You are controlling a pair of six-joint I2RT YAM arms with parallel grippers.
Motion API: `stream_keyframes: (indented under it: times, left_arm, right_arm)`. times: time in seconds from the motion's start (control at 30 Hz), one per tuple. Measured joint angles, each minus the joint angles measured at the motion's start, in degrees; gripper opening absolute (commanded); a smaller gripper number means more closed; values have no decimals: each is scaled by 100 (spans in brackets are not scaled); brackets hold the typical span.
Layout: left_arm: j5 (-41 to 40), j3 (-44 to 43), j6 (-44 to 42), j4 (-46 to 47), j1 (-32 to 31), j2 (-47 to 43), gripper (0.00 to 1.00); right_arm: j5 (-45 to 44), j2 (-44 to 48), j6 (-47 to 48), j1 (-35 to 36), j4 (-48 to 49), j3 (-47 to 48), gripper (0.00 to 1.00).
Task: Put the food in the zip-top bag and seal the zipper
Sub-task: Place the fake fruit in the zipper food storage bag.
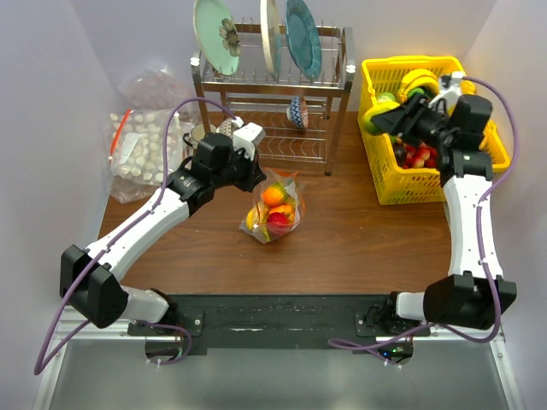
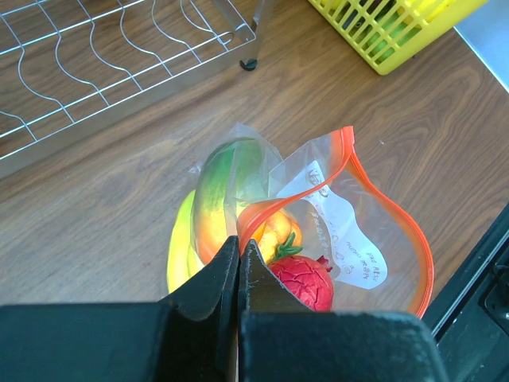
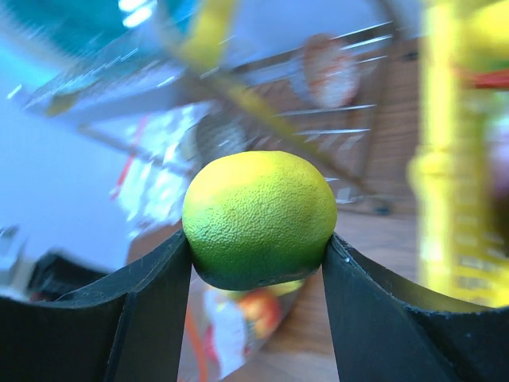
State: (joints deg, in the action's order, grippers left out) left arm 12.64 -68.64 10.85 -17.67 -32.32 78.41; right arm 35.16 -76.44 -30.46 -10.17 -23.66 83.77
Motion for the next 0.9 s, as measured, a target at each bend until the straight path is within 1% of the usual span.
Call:
stream_keyframes:
  times: [0.27,0.47,0.7,0.9]
  left_arm:
    - [-28,0,0,0,0,0,0]
    - [4,0,0,2,0,35,0]
    - [46,-2,2,2,0,76,0]
    - [44,-2,2,2,0,111,0]
  right_arm:
    - [479,153,90,1648,437,-621,27]
    - [490,170,651,2623,221,-831,27]
    - [437,138,1141,3442,101,-1110,26]
    - [90,-190,1416,4011,9,-1169,27]
